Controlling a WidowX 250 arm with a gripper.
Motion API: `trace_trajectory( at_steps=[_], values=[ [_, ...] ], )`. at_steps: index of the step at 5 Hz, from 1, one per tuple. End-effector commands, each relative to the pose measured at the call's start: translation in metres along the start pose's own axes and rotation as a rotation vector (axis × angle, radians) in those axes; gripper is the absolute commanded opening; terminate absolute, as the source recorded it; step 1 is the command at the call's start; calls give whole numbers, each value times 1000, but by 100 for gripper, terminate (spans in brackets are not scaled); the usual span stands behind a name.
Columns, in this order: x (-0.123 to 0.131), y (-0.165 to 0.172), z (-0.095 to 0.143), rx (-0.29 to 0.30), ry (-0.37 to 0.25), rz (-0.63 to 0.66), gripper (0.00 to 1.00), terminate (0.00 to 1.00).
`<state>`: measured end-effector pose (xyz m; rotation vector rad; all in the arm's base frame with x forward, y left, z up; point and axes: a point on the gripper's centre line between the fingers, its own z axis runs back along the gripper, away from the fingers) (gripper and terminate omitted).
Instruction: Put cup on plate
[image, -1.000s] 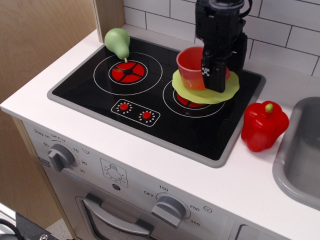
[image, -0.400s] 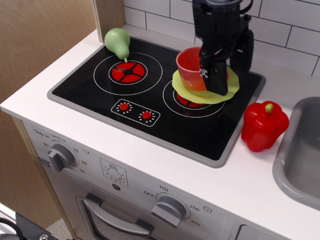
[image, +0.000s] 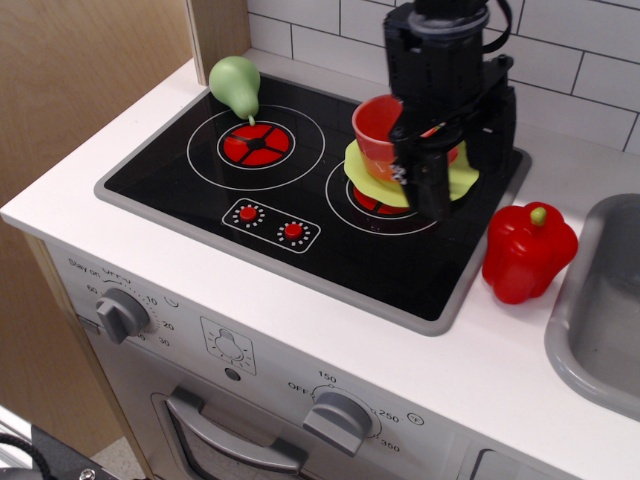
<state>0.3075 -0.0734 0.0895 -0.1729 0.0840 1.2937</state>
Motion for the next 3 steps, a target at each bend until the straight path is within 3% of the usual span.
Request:
trace_trajectory(
  at_steps=[1, 2, 3],
  values=[
    [42, 24, 26, -22, -89, 62, 100, 0],
    [42, 24, 26, -22, -89, 62, 100, 0],
    [42, 24, 26, -22, -89, 62, 100, 100]
  ],
)
